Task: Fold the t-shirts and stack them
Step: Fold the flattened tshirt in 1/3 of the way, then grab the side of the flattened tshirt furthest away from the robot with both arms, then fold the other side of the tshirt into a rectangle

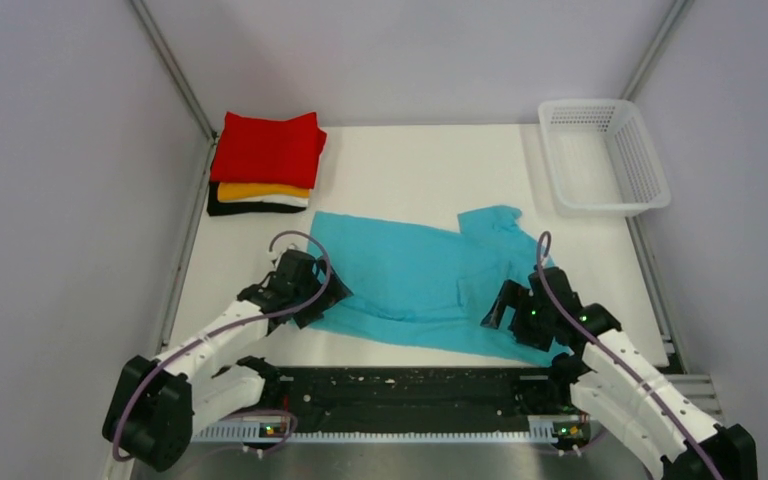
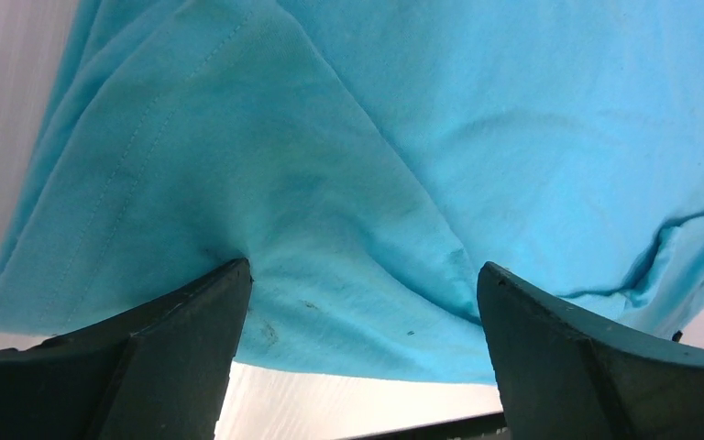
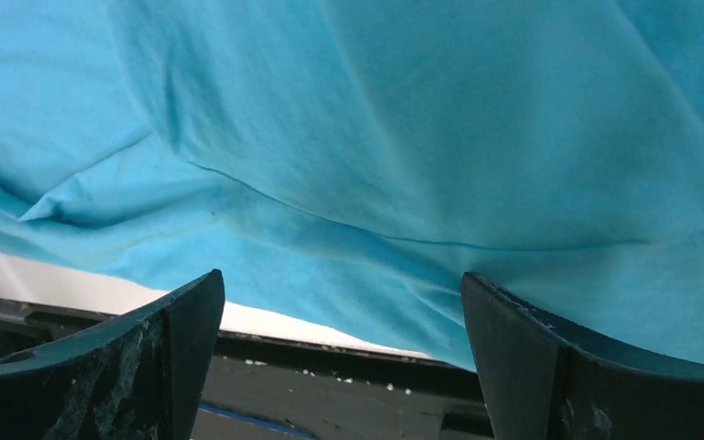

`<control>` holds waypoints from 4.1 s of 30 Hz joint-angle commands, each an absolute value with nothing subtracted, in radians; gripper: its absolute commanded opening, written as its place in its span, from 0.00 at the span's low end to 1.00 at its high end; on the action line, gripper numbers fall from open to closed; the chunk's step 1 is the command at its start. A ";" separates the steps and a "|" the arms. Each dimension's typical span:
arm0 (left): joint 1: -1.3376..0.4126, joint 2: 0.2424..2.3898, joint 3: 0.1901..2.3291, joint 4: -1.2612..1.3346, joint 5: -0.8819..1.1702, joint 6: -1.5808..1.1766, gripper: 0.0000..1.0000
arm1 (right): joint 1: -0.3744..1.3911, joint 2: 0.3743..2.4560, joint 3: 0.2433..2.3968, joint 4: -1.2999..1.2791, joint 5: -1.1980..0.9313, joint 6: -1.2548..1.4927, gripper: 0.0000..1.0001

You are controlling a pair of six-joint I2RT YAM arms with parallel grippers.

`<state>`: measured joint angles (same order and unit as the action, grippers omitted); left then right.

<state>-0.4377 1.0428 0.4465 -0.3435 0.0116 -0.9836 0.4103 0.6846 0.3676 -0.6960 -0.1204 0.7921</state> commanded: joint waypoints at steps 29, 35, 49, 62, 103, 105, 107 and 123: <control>-0.211 1.295 0.939 -0.553 -0.236 -0.764 0.99 | 0.348 1.642 1.228 -0.372 0.236 0.386 0.95; -0.133 1.632 1.144 -0.501 -0.263 -0.704 0.87 | 0.288 1.899 1.420 -0.384 0.256 0.372 0.93; -0.106 2.014 1.388 -0.566 -0.152 -0.704 0.41 | 0.271 2.112 1.528 -0.423 0.237 0.368 0.80; -0.107 1.829 1.249 -0.527 -0.145 -0.670 0.00 | 0.270 1.986 1.408 -0.346 0.104 0.334 0.08; -0.109 1.168 0.768 -0.545 -0.312 -0.719 0.00 | 0.544 0.887 0.789 -0.804 0.084 0.422 0.00; -0.108 1.173 0.766 -0.545 -0.332 -0.723 0.00 | 0.551 0.879 0.762 -0.804 0.071 0.442 0.00; -0.106 1.192 0.765 -0.548 -0.332 -0.726 0.00 | 0.561 0.877 0.733 -0.803 0.060 0.464 0.00; -0.105 1.162 0.875 -0.685 -0.327 -0.755 0.99 | 0.662 0.792 0.716 -0.888 0.099 0.623 0.99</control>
